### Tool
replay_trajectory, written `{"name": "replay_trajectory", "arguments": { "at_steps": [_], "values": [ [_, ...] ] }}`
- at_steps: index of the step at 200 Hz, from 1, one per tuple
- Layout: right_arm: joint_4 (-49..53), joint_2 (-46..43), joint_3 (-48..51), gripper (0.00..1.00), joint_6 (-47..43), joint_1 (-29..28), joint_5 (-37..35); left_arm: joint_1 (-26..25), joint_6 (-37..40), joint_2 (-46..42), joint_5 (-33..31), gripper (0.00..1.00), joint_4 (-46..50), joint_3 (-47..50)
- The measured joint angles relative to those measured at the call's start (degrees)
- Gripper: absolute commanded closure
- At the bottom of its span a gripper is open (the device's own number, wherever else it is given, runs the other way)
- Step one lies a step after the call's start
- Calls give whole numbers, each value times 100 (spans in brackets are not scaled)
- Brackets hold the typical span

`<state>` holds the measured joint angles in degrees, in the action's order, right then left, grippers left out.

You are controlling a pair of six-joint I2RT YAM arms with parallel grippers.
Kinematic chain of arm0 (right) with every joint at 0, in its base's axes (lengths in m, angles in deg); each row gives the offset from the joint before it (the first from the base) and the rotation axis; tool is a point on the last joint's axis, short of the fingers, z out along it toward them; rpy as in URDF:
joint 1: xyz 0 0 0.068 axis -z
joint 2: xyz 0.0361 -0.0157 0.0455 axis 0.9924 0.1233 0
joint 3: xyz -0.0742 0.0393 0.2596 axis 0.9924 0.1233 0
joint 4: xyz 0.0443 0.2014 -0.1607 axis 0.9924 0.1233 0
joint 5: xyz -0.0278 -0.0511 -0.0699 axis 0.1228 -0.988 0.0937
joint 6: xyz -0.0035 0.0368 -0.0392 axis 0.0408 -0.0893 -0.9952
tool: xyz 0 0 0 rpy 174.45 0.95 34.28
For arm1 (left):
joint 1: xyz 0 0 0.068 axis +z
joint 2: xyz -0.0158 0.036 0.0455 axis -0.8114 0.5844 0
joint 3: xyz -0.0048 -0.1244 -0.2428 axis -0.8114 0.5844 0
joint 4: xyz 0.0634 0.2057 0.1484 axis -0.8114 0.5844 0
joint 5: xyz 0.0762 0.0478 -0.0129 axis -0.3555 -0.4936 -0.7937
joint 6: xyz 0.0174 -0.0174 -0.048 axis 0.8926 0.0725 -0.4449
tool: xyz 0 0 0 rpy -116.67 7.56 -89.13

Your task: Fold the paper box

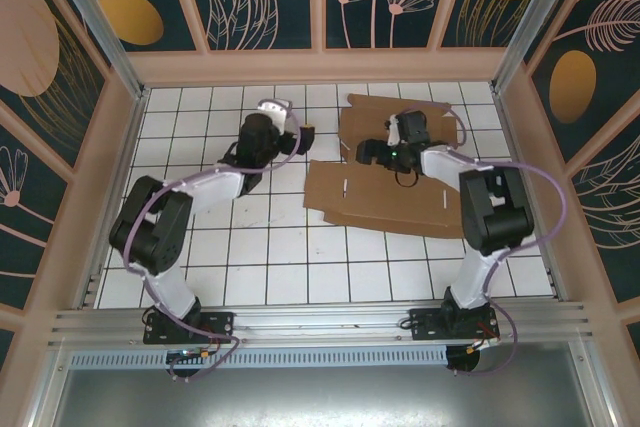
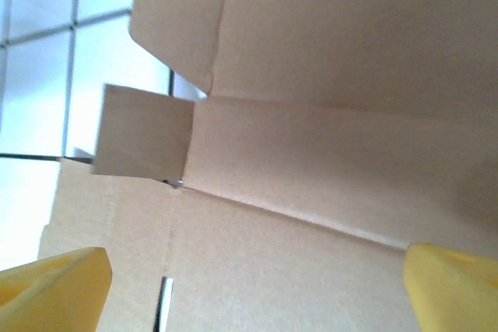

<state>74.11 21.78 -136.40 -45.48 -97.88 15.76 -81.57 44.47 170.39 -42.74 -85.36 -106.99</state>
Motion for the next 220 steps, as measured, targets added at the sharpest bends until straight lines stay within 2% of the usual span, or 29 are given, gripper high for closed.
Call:
{"name": "replay_trajectory", "arguments": {
  "at_steps": [43, 104, 131, 156, 170, 196, 210, 220],
  "values": [
    [-756, -1080, 680, 6, 562, 321, -219, 0, -702, 1357, 581, 3, 1700, -2026],
    [-990, -1165, 1147, 6, 920, 363, -160, 0, -1624, 3163, 1377, 18, 3128, -4516],
    [-1060, -1165, 1176, 6, 1010, 363, -79, 0, -2015, 3901, 1672, 38, 3604, -5510],
    [-1137, -1161, 1191, 6, 1043, 367, -37, 0, -2356, 4424, 1971, 46, 3838, -6142],
    [-1178, -1152, 1207, 6, 1056, 367, 2, 0, -2531, 4669, 2129, 55, 3895, -6432],
    [-1213, -1143, 1252, 7, 1093, 367, 50, 0, -2684, 4870, 2321, 74, 3917, -6627],
    [-1213, -1143, 1270, 7, 1113, 367, 66, 15, -2841, 4885, 2417, 89, 3882, -6673],
    [-1213, -1143, 1281, 6, 1115, 367, 66, 22, -2894, 4894, 2487, 96, 3836, -6679]
  ]
}}
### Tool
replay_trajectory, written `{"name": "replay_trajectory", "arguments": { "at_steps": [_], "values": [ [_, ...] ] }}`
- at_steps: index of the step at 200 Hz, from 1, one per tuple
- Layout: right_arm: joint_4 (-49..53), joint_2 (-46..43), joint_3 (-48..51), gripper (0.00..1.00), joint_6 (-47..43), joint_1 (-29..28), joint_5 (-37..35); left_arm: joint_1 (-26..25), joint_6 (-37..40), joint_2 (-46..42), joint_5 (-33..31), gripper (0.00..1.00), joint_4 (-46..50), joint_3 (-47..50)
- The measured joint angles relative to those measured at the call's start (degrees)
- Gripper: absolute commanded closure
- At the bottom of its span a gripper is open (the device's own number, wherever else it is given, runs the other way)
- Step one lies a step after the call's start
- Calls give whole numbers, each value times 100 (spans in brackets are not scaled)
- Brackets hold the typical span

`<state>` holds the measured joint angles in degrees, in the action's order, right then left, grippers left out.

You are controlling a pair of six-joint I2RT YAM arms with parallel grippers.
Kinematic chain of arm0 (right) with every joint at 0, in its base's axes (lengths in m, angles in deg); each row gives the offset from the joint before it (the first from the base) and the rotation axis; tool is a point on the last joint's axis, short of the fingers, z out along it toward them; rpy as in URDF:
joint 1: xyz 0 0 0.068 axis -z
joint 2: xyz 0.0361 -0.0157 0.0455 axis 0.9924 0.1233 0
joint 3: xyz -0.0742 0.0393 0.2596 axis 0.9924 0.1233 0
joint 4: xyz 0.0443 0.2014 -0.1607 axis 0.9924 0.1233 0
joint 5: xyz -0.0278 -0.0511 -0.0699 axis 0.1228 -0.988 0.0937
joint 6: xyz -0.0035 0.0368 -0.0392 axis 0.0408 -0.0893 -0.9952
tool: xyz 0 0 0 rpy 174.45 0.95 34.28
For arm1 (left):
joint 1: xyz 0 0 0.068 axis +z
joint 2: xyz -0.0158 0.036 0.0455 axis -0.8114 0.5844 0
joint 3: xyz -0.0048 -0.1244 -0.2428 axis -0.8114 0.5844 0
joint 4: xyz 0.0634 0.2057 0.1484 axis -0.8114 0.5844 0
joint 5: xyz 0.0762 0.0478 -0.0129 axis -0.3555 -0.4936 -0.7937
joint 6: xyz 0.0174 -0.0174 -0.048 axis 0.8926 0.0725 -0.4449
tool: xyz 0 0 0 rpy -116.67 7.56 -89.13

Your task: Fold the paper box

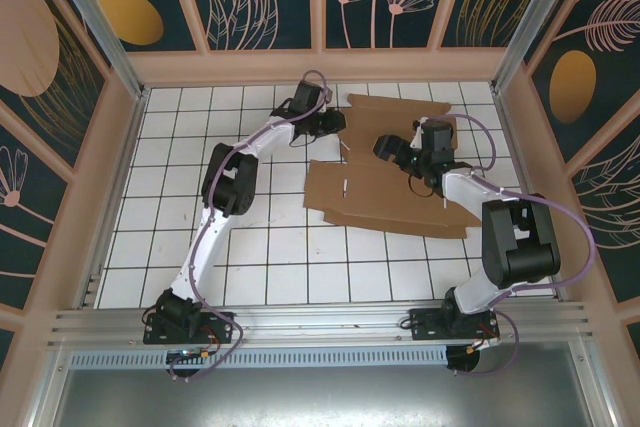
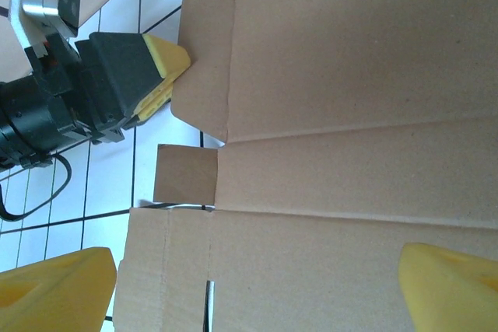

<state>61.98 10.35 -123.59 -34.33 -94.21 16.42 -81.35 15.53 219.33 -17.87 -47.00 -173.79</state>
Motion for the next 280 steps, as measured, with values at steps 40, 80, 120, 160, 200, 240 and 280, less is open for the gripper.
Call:
{"name": "replay_trajectory", "arguments": {
  "at_steps": [40, 80, 120, 160, 200, 240, 280],
  "values": [
    [0, -4, 44, 7, 37, 0, -2, -2, -345, -321, -118, 100, -654, 789],
    [-28, -9, 72, 7, 127, 0, 13, 11, -857, -1298, -765, 100, -1596, 2483],
    [-203, -13, 177, 8, 367, -7, 164, 125, -1904, -2693, -2028, 100, -3021, 4894],
    [-393, -13, 378, 8, 590, -55, 216, 245, -2916, -3539, -2953, 72, -4037, 6373],
    [-474, -13, 409, 8, 748, -83, 282, -111, -2634, -4395, -3832, 1, -4203, 7232],
    [-562, -13, 446, 8, 796, -149, 299, -133, -557, -4511, -3718, 1, -3355, 5945],
    [-564, -13, 463, 9, 817, -286, 302, -98, 1394, -2581, -2262, 1, -1434, 2232]
  ]
}}
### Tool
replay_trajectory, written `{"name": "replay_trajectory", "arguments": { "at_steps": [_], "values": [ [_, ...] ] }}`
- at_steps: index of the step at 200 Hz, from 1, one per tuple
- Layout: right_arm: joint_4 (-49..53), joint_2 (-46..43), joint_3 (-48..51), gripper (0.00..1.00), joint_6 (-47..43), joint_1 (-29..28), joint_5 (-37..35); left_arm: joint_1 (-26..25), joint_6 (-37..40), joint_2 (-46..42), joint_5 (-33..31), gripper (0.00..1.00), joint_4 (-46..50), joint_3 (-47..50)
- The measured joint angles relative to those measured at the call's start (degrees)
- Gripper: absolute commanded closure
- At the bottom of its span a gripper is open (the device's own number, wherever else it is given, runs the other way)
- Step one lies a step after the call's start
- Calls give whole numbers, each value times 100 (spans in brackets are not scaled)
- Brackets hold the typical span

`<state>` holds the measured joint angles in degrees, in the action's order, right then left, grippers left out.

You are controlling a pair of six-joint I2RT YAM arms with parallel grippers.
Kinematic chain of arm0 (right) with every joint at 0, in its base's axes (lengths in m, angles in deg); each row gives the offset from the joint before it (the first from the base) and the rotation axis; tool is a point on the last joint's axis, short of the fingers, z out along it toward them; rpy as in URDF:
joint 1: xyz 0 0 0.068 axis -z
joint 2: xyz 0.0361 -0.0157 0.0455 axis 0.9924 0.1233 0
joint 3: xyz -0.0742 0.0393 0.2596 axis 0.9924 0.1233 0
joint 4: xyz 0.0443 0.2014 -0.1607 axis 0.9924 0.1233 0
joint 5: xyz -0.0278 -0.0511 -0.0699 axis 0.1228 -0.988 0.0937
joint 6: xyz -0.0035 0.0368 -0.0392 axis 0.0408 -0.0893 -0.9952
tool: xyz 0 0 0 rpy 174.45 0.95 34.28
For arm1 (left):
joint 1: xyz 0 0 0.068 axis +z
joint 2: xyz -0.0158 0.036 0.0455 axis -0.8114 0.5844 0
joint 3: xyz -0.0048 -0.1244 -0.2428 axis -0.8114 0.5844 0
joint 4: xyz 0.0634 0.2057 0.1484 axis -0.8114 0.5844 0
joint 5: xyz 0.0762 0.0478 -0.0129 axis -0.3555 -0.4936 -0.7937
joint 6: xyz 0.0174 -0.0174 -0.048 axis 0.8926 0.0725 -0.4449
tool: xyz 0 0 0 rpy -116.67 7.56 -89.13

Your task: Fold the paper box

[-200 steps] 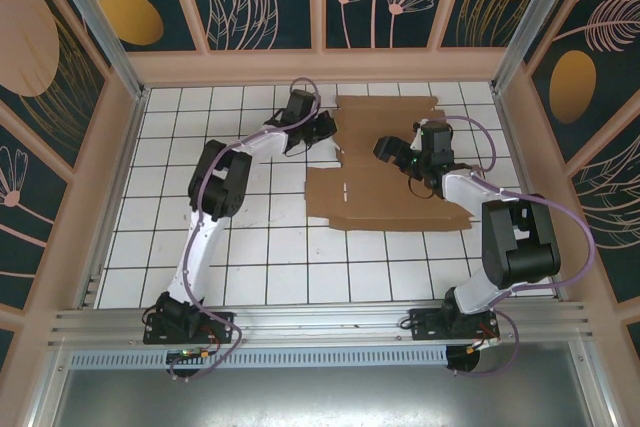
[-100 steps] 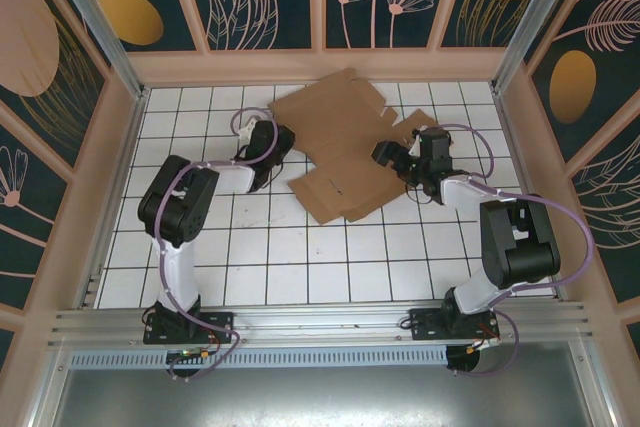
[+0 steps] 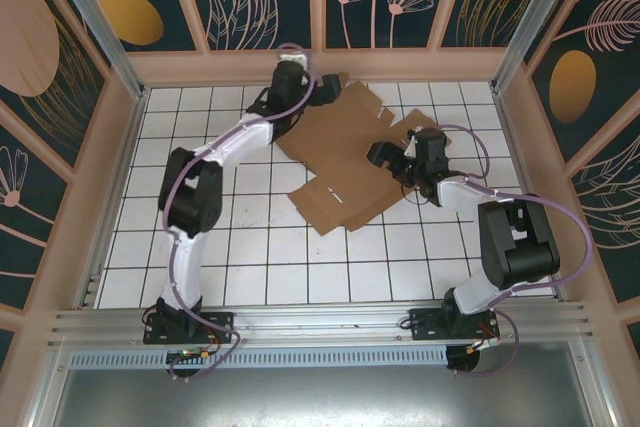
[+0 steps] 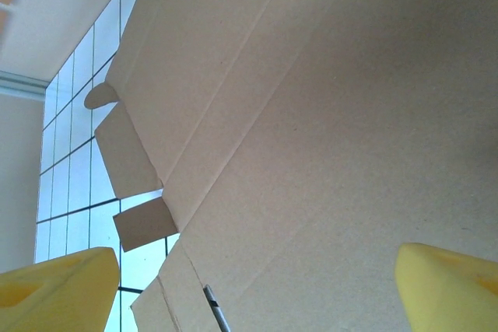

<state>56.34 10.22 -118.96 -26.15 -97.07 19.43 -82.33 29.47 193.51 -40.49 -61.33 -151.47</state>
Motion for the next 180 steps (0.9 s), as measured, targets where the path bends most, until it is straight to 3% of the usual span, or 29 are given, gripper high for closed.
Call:
{"name": "replay_trajectory", "arguments": {
  "at_steps": [48, 74, 104, 131, 180],
  "values": [
    [9, -20, 142, 9, 125, -175, 0, 7, 1047, 1998, 852, 1, 2417, -2470],
    [4, -22, 203, 8, 146, -240, 0, 31, 1115, 2435, 1091, 1, 3097, -2684],
    [9, 46, 271, 8, 144, -234, -48, 101, 938, 2448, 1294, 1, 3204, -2776],
    [92, 487, 216, 8, 118, -111, -42, 136, 743, 2190, 1331, 1, 2833, -2186],
    [566, 1185, -704, 7, -319, 358, 46, 186, -48, 363, 1272, 1, 1344, 1102]
  ]
}}
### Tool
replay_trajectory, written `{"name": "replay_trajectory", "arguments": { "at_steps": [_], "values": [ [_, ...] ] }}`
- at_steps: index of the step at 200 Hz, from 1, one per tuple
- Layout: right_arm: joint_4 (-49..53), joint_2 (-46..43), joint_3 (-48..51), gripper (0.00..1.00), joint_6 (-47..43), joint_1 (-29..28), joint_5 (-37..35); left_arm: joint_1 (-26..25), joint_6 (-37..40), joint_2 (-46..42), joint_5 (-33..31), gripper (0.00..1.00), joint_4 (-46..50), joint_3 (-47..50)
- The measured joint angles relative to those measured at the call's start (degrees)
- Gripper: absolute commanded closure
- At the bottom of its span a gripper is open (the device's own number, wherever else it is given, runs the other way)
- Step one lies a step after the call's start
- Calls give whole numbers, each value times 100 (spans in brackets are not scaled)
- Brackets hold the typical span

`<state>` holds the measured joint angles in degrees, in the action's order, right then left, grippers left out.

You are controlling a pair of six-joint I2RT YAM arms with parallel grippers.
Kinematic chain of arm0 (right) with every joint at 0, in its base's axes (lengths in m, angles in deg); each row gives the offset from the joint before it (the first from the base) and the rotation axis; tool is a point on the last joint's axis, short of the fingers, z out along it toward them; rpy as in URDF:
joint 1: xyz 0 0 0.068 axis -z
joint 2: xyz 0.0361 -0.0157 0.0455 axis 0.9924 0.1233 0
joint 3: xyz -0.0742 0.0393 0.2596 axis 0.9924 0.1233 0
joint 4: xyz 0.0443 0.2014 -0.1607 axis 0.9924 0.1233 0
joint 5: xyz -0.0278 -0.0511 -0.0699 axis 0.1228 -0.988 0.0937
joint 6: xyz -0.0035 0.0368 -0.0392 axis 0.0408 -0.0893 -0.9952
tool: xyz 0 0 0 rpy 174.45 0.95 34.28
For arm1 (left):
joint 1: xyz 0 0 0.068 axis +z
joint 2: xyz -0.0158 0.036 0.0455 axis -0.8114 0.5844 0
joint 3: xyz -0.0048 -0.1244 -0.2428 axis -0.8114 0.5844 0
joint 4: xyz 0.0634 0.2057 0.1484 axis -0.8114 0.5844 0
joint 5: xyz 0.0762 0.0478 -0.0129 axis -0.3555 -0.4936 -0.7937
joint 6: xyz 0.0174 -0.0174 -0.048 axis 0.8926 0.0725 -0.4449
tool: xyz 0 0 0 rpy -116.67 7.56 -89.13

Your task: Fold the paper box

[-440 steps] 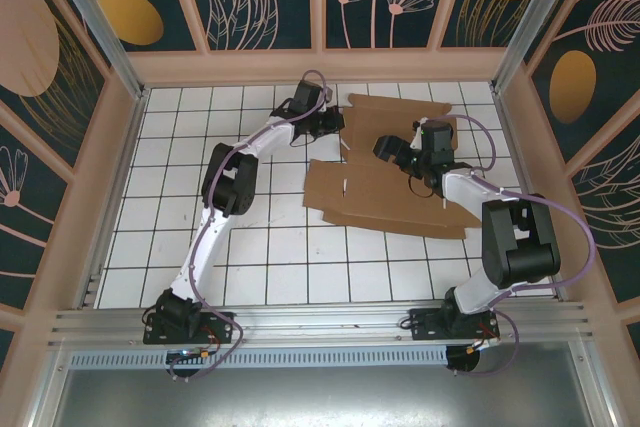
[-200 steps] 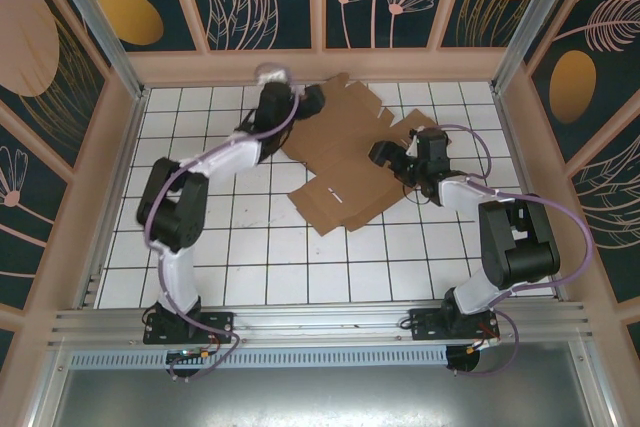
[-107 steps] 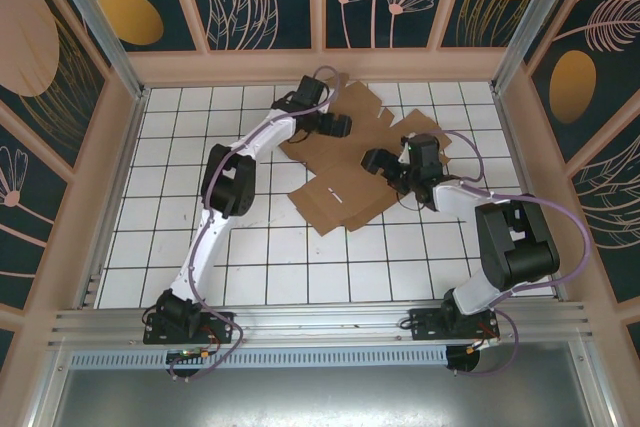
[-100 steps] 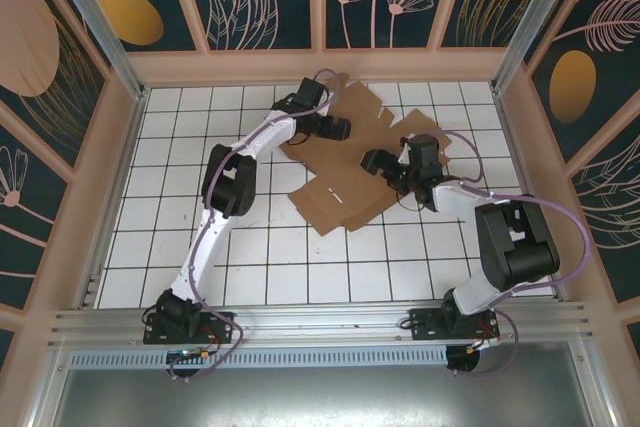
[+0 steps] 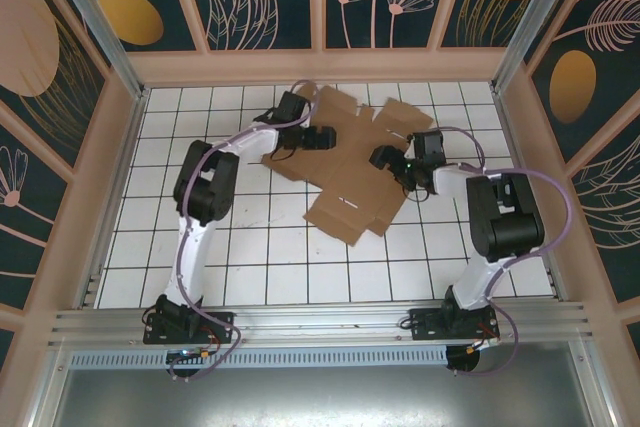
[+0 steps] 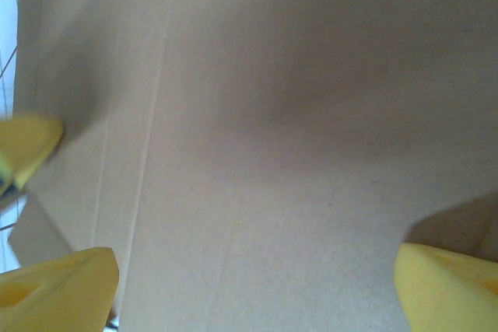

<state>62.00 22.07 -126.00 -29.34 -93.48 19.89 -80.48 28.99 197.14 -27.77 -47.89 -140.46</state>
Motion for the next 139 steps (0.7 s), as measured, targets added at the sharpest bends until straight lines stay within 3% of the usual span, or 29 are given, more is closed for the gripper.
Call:
{"name": "replay_trajectory", "arguments": {
  "at_steps": [28, 70, 112, 139],
  "values": [
    [483, 518, -800, 7, -363, 90, -4, -20, -708, -1062, 164, 1, -1023, 1860],
    [920, 1263, -1915, 7, -680, 160, -4, -295, -1480, -1882, 236, 1, -2028, 3296],
    [1078, 1451, -2247, 5, -992, 186, 133, -575, -1790, -2369, 208, 1, -2048, 3834],
    [780, 966, -1585, 4, -1235, 225, 205, -557, -1532, -2350, 188, 5, -1700, 3477]
  ]
}}
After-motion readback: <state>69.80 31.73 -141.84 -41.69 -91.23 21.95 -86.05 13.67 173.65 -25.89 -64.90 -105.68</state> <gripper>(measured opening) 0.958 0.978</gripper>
